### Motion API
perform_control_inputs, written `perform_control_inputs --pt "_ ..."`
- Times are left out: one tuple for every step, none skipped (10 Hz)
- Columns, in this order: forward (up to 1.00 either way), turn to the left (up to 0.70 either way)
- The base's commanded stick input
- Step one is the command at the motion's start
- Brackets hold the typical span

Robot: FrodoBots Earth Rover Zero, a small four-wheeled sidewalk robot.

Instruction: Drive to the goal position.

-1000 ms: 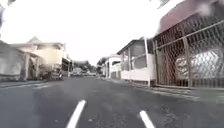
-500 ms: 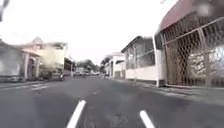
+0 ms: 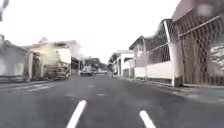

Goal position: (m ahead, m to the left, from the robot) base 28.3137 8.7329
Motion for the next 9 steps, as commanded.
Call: perform_control_inputs --pt "1.0 0.0" --pt "1.0 0.08" --pt "1.0 0.1" --pt "1.0 -0.1" --pt "1.0 -0.38" --pt "1.0 -0.4" --pt "1.0 -0.4" --pt "1.0 -0.4" --pt "1.0 -0.27"
